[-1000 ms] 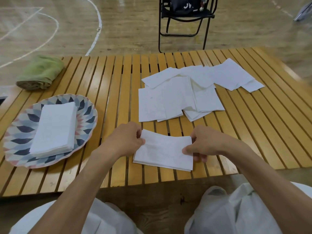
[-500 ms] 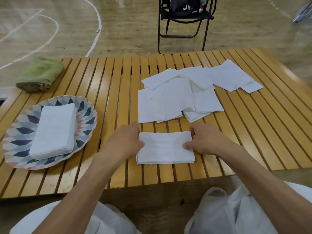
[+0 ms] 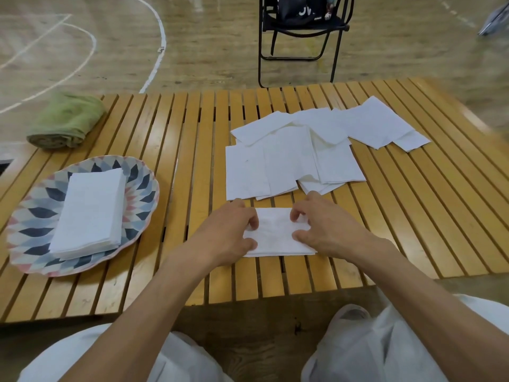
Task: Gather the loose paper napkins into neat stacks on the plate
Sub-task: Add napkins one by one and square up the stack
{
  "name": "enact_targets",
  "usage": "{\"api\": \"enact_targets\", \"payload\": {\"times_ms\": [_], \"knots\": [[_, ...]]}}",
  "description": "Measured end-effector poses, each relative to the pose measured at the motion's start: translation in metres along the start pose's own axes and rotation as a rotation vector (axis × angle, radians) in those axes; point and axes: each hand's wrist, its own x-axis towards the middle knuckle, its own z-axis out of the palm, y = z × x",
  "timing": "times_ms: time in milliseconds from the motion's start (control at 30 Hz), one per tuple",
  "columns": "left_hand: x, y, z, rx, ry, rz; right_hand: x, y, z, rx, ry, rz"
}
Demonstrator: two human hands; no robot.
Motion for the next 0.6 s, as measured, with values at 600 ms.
{"api": "enact_targets", "payload": {"times_ms": [600], "knots": [[0.01,-0.002,0.0,-0.021,0.067,0.043,0.083,0.053,-0.072,0.081,0.266,0.174]]}}
